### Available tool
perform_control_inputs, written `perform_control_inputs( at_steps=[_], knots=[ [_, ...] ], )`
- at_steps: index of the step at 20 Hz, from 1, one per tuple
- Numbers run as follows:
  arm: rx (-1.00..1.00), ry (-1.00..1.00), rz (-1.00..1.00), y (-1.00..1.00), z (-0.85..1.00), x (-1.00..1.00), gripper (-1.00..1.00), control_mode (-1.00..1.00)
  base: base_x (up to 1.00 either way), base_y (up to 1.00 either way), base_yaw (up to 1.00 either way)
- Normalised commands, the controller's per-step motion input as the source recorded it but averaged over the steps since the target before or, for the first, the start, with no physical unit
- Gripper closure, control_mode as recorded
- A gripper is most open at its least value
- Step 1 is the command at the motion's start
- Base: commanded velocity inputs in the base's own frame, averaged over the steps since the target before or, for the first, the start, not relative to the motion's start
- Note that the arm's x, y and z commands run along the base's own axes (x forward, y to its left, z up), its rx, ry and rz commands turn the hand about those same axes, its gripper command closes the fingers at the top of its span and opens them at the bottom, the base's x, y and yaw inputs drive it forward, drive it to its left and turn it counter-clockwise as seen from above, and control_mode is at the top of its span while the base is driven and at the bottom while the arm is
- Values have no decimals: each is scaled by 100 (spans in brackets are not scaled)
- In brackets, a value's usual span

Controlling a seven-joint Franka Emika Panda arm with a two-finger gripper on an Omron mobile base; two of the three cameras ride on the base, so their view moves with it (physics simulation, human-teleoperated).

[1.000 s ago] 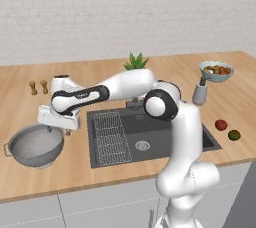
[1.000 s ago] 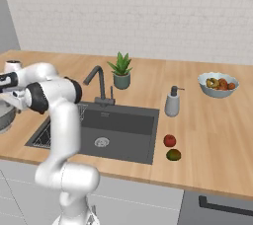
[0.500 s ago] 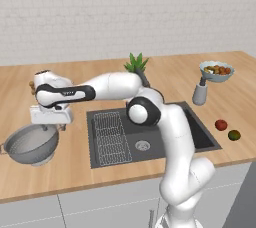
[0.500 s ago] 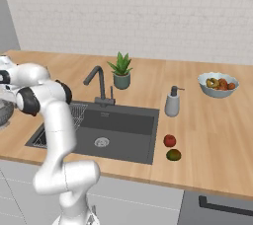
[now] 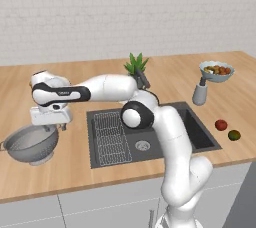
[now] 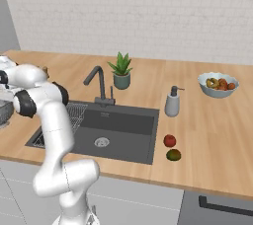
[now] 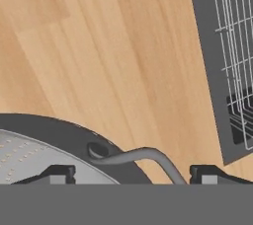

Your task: Put the colander in the sink, put the mango, apple in the colander, and turn on the sink faucet and pour water over the colander.

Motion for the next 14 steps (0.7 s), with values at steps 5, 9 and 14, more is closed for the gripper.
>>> perform_control_inputs(
  at_steps=[5, 9, 14],
  knots=[
    [19, -13, 0, -25, -31, -38, 100, -100, 0, 0, 0],
    [23, -29, 0, -40, -11, -54, 100, -100, 0, 0, 0],
    [30, -34, 0, -62, 8, -59, 100, -100, 0, 0, 0]
  ],
)
